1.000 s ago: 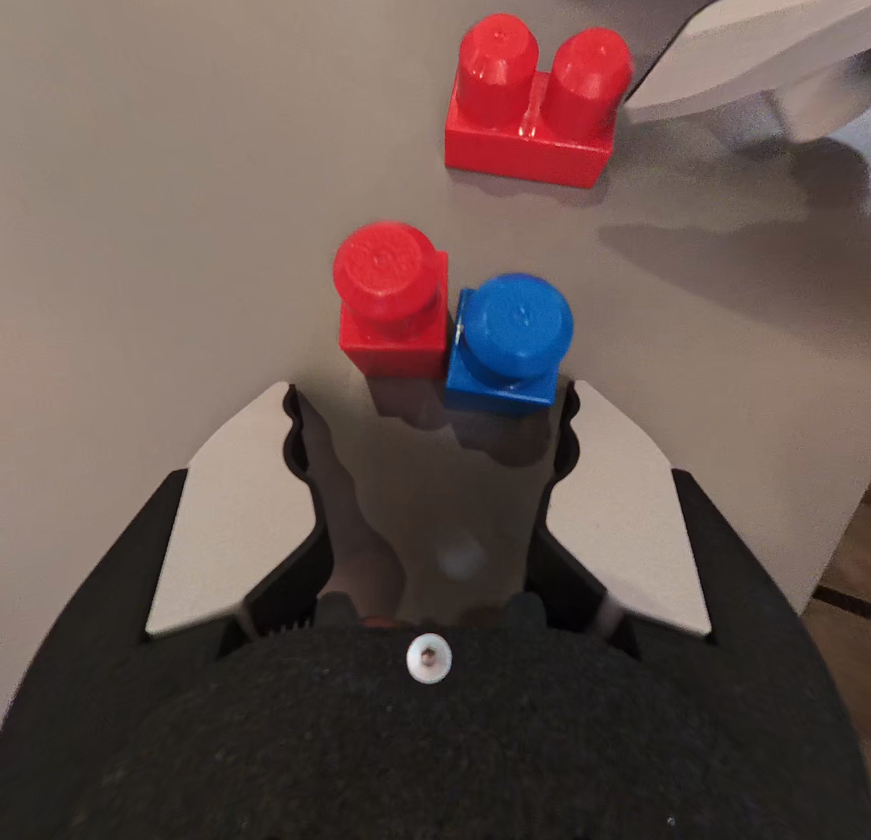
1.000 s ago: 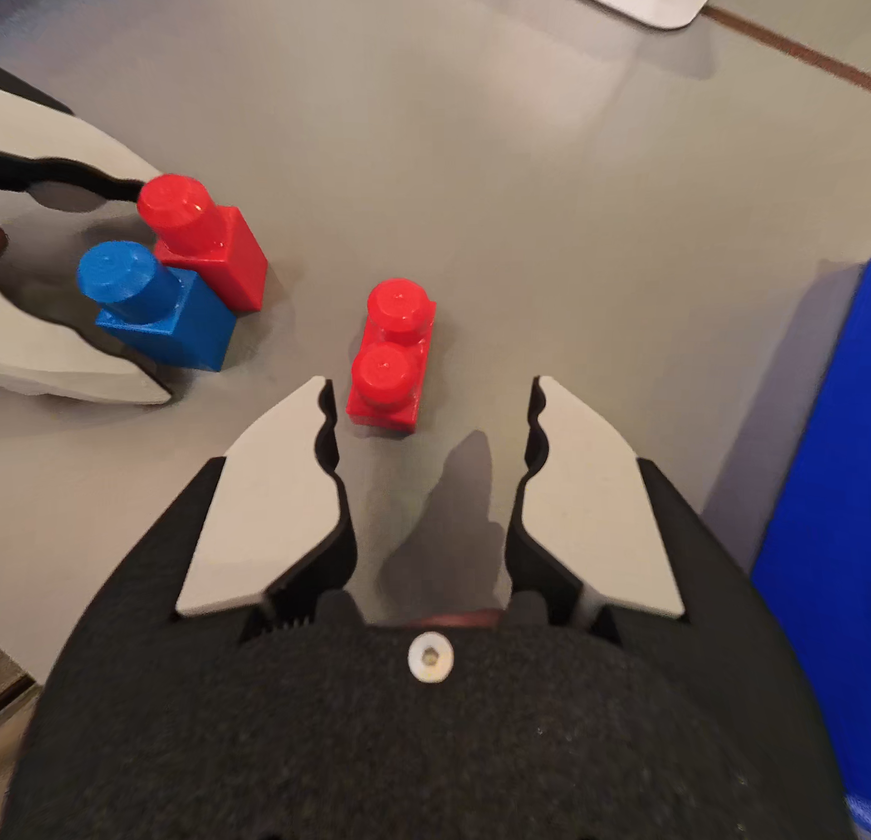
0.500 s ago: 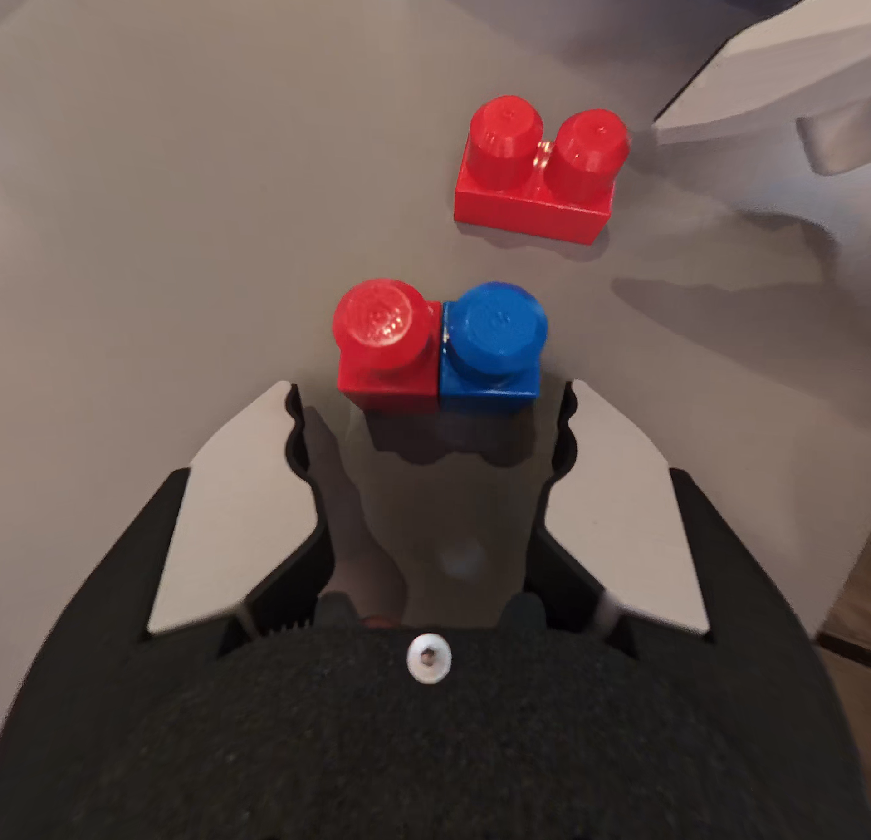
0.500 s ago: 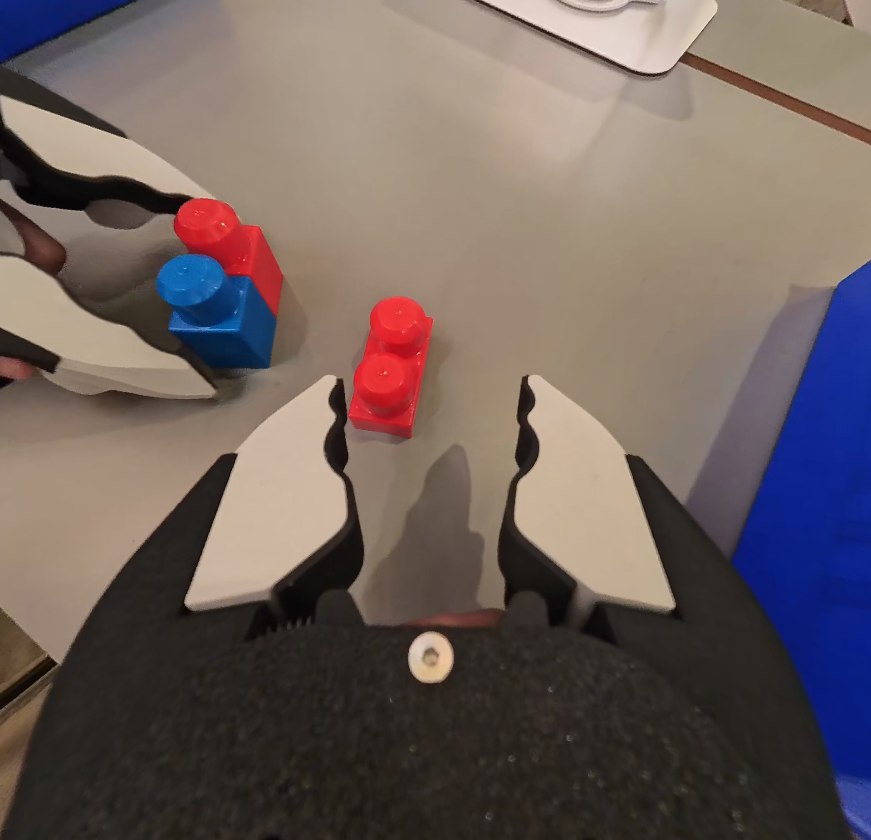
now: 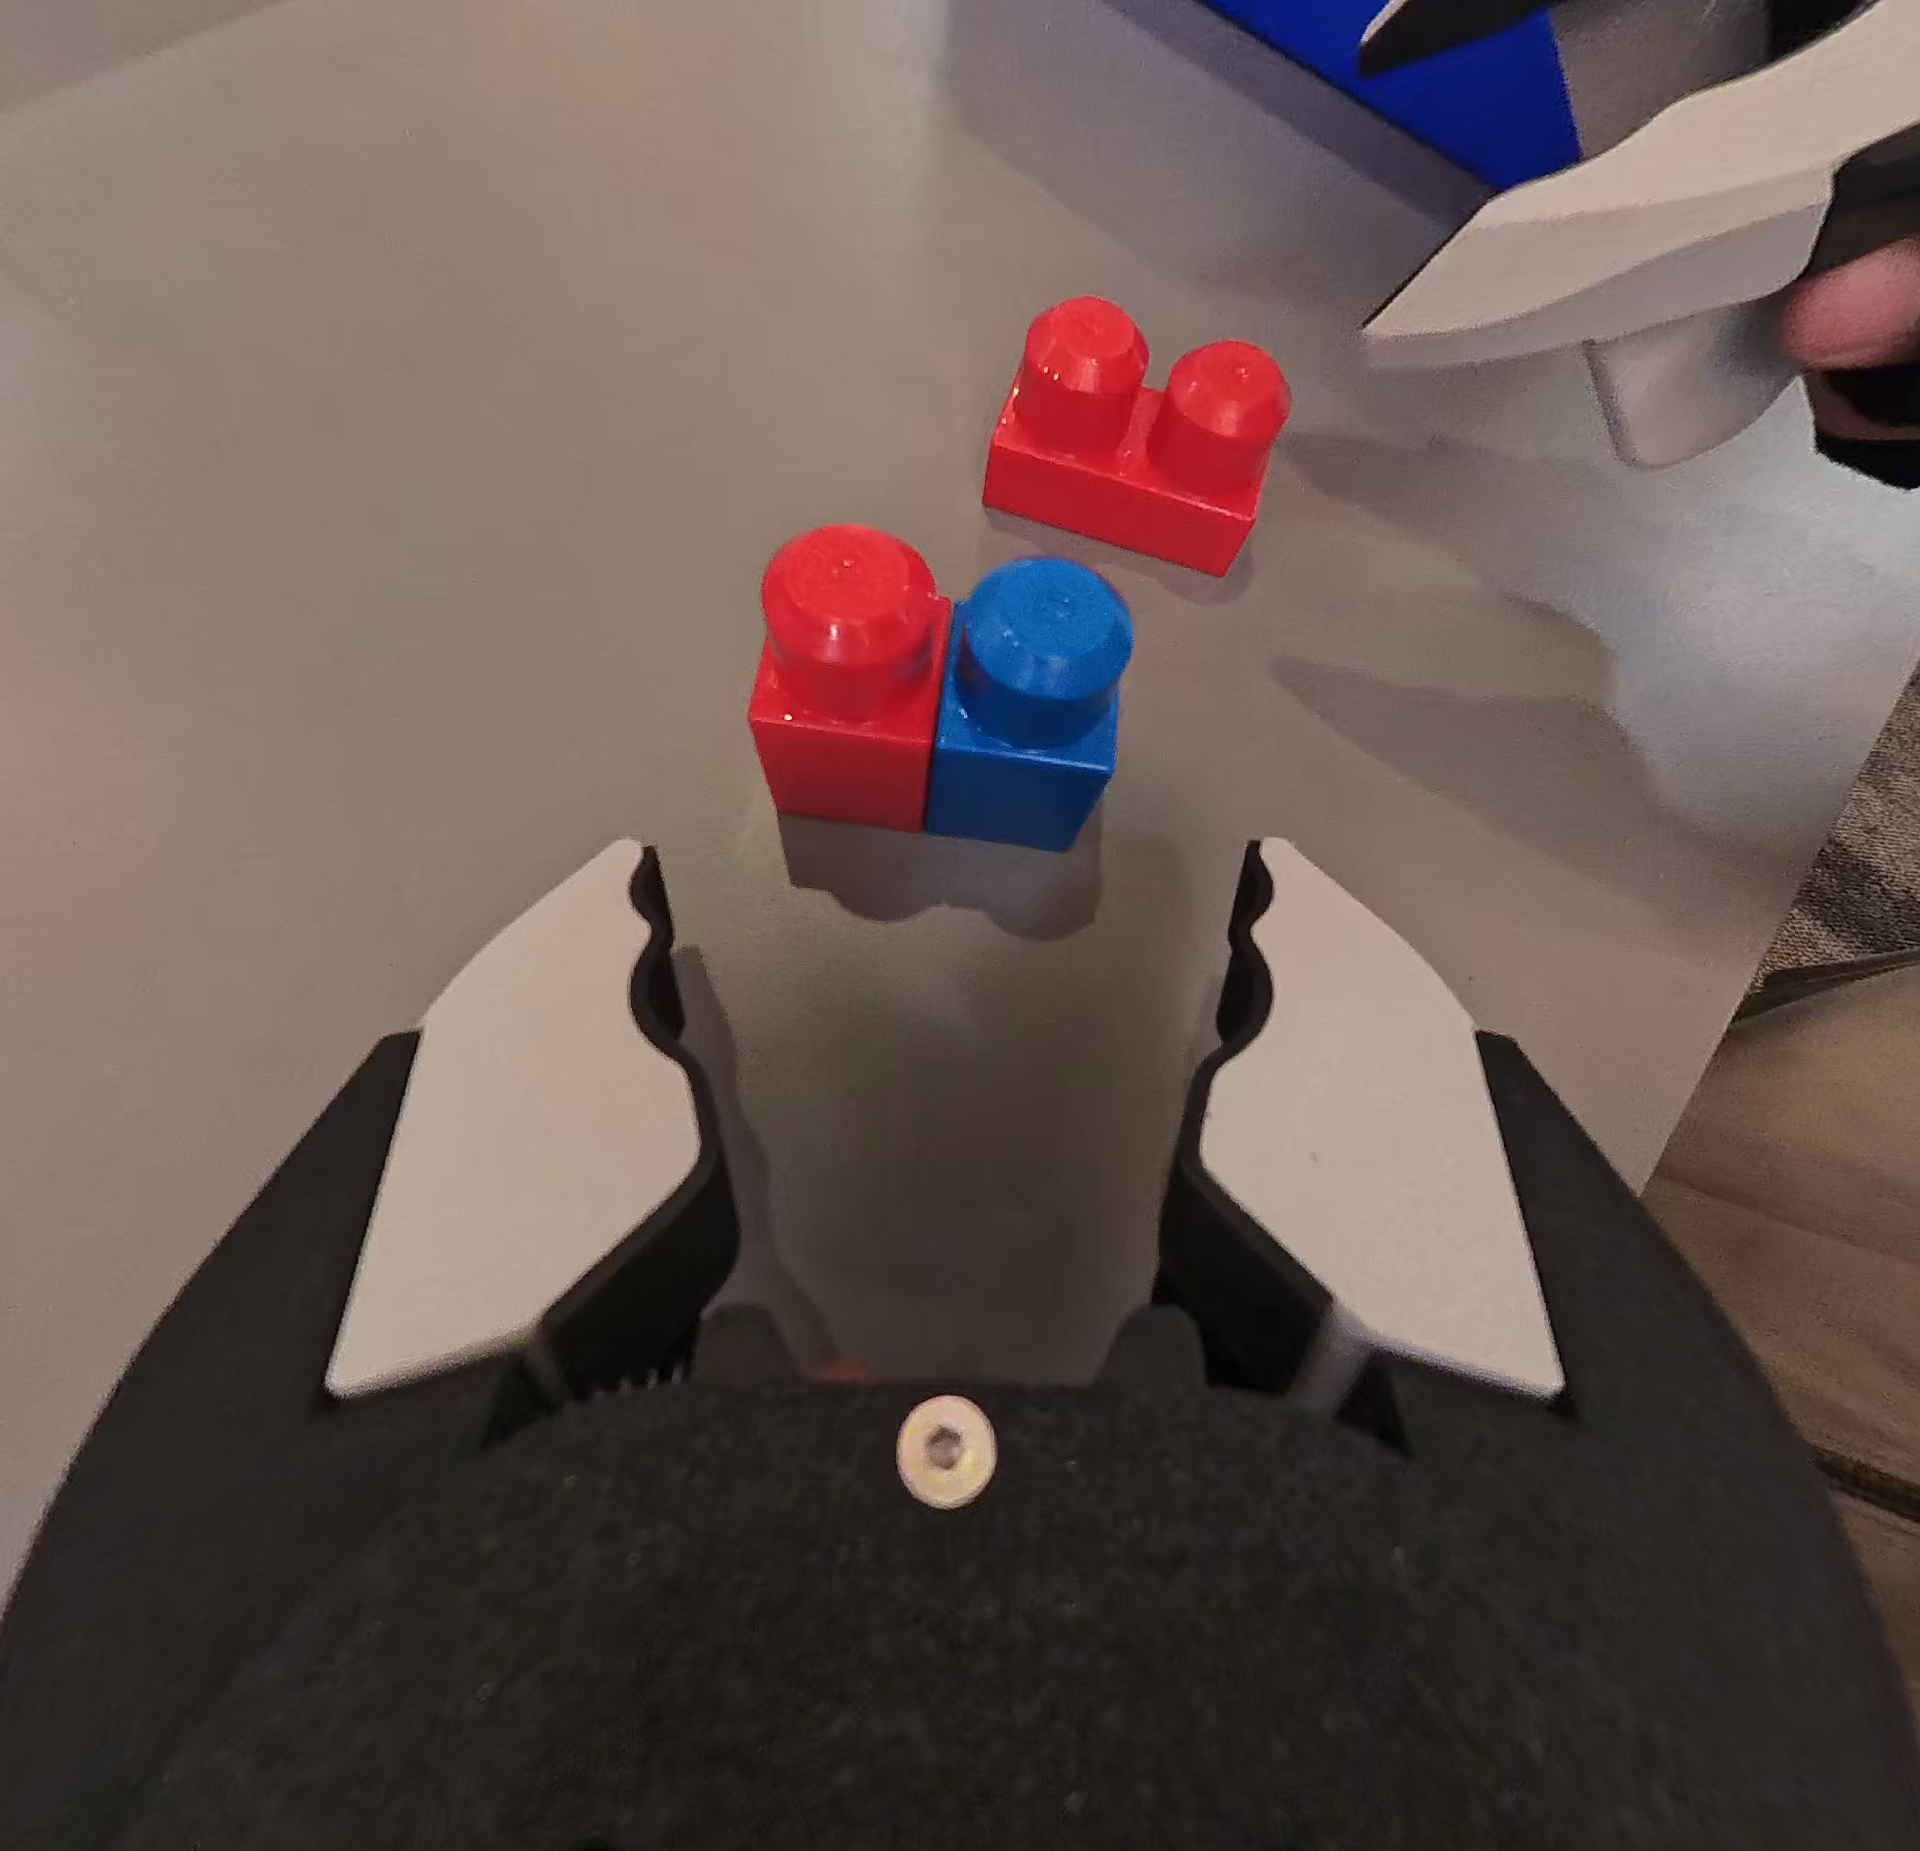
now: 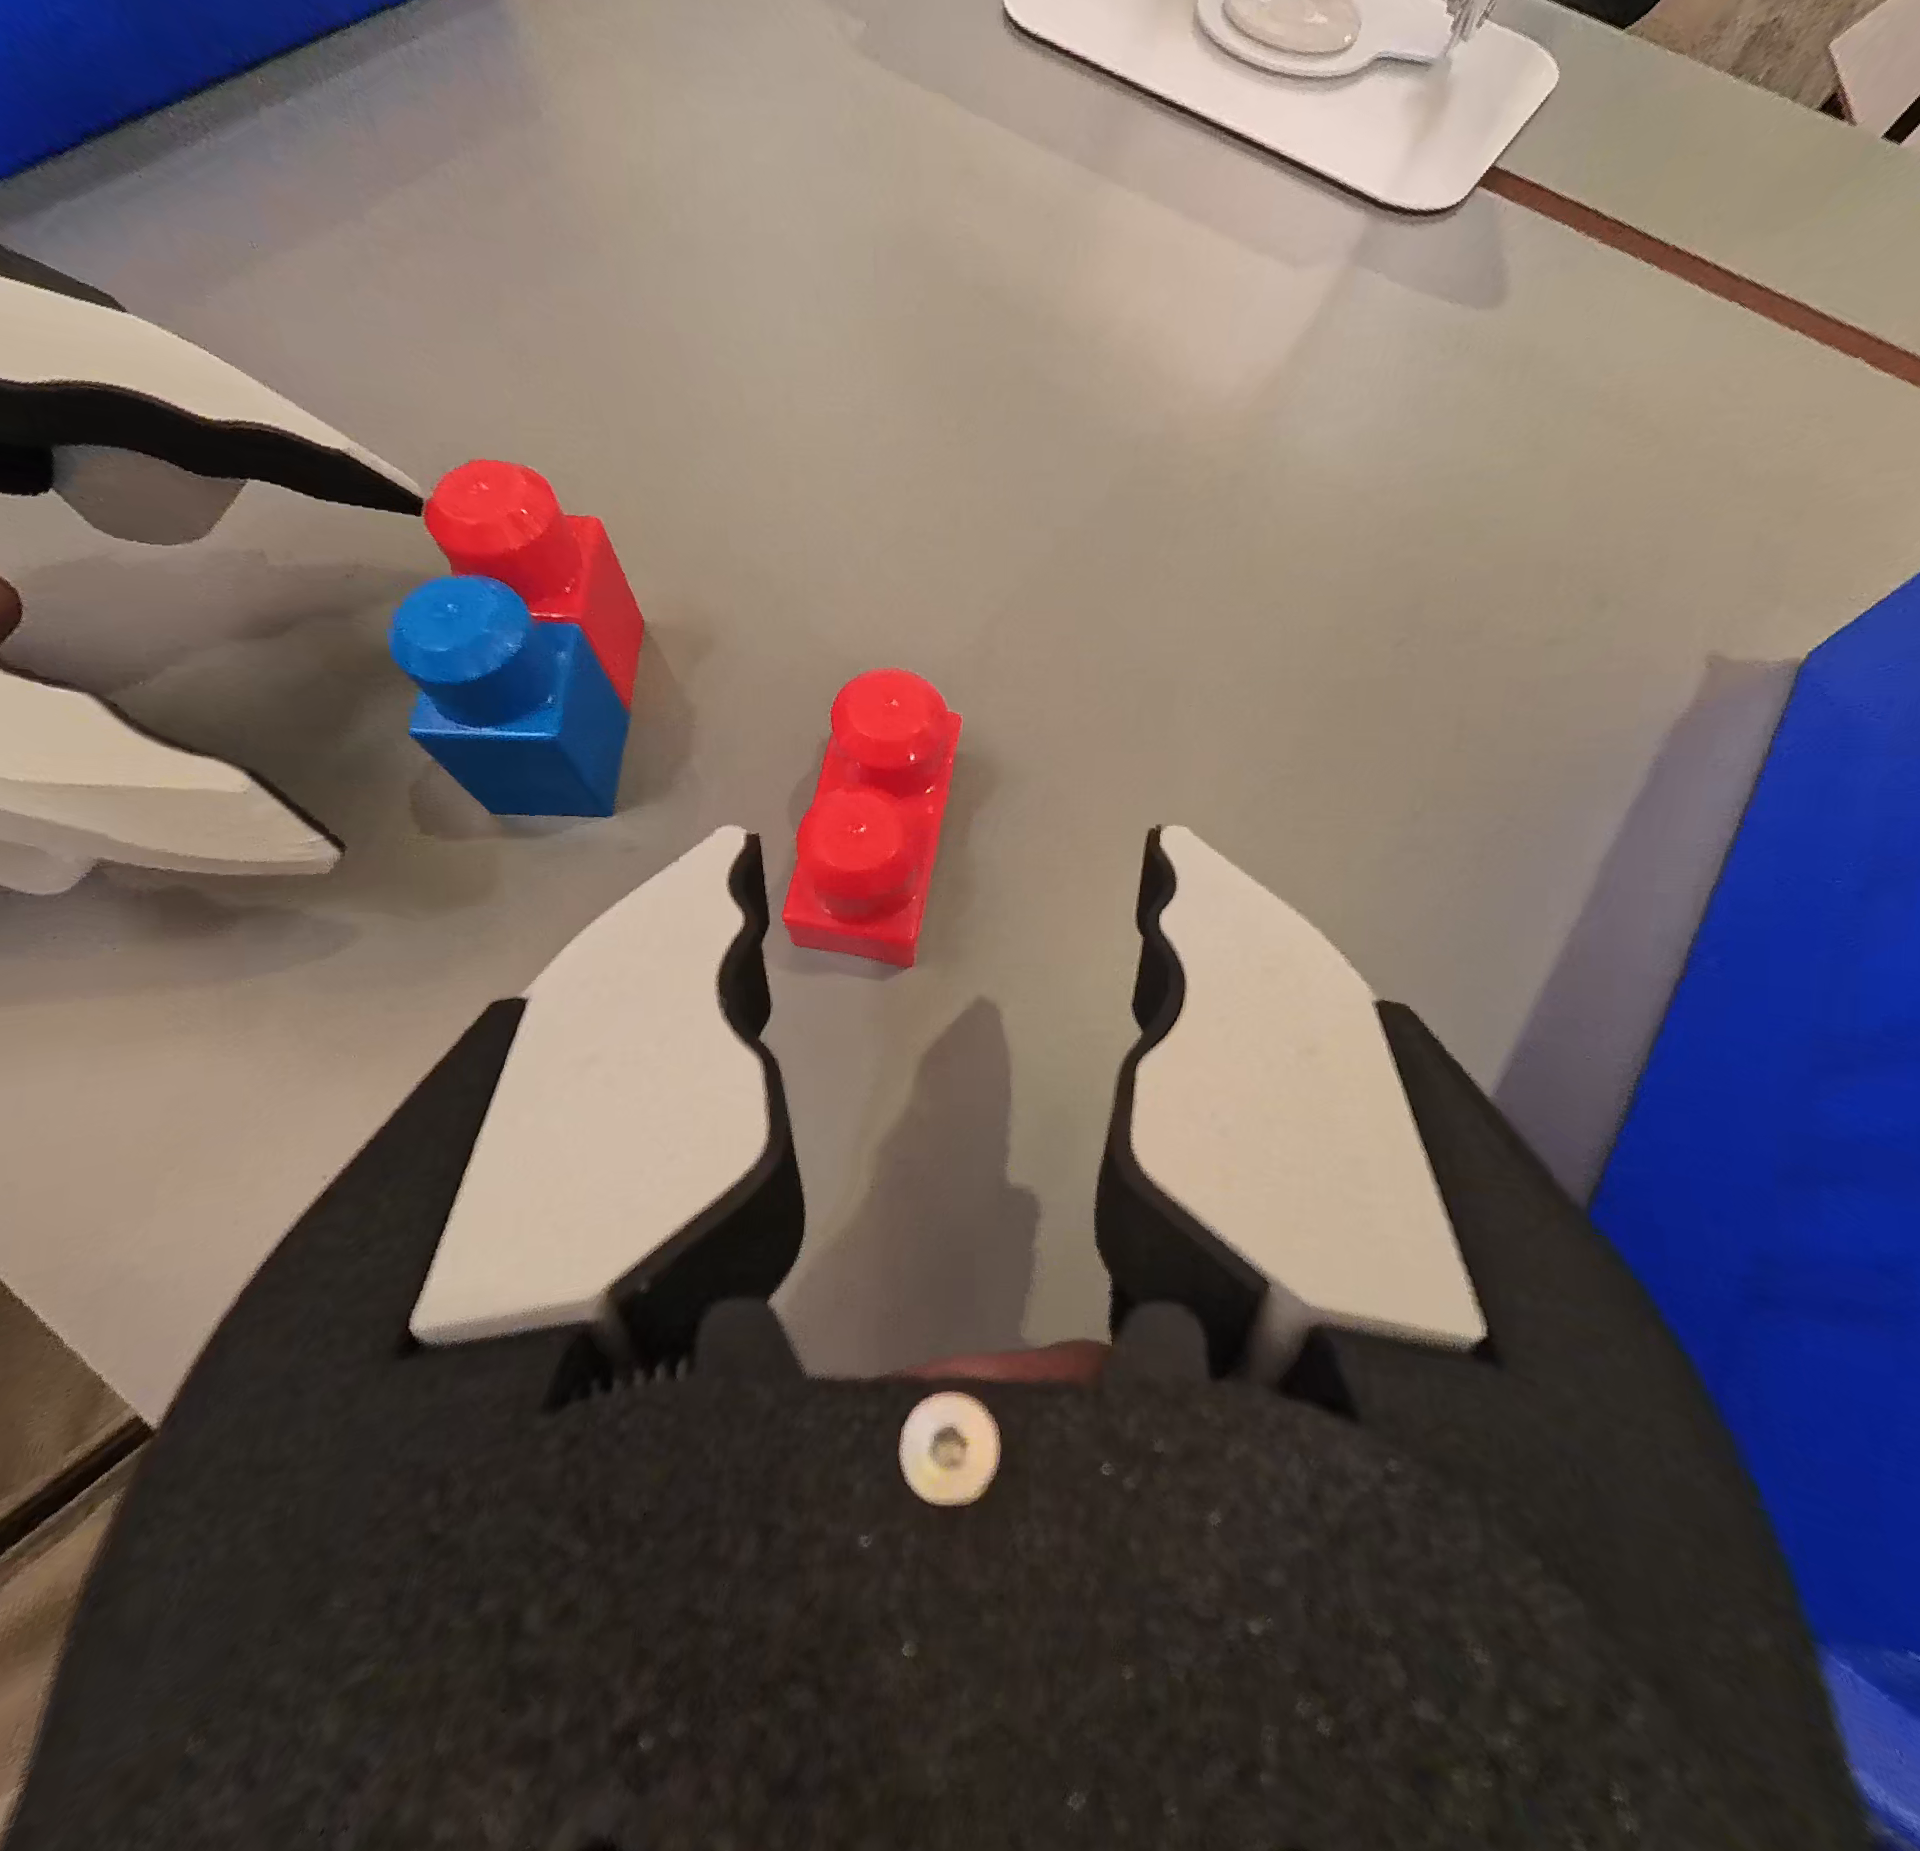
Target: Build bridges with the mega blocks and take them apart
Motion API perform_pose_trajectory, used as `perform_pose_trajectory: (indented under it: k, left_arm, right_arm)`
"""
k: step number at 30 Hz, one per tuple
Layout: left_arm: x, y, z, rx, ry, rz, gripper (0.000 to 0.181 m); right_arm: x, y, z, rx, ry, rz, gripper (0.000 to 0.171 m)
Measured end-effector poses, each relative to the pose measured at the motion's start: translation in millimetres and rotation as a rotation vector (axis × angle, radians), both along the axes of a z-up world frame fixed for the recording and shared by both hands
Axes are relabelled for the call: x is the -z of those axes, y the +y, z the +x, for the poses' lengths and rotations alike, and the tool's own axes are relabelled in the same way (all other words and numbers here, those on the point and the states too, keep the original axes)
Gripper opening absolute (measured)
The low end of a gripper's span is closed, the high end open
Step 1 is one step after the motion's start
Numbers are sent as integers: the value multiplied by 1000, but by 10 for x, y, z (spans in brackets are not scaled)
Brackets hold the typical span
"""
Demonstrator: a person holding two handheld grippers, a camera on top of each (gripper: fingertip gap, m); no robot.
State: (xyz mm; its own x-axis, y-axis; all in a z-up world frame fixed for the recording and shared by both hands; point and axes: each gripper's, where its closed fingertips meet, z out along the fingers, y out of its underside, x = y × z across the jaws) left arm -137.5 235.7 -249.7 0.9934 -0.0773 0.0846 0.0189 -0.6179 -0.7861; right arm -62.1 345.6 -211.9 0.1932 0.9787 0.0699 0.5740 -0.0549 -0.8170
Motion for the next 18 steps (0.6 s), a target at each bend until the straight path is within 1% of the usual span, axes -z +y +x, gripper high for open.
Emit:
perform_pose_trajectory:
  k: [5,12,18]
  left_arm:
    - [27,23,-25,-13,-5,-19,101]
    - [116,203,-32,-10,-16,-80,101]
    - [111,304,18,-14,0,-116,100]
  right_arm:
    - [-8,-6,8,-4,-3,2,68]
    - [-37,-25,11,-11,1,1,67]
    - [-40,-14,20,-13,3,-5,66]
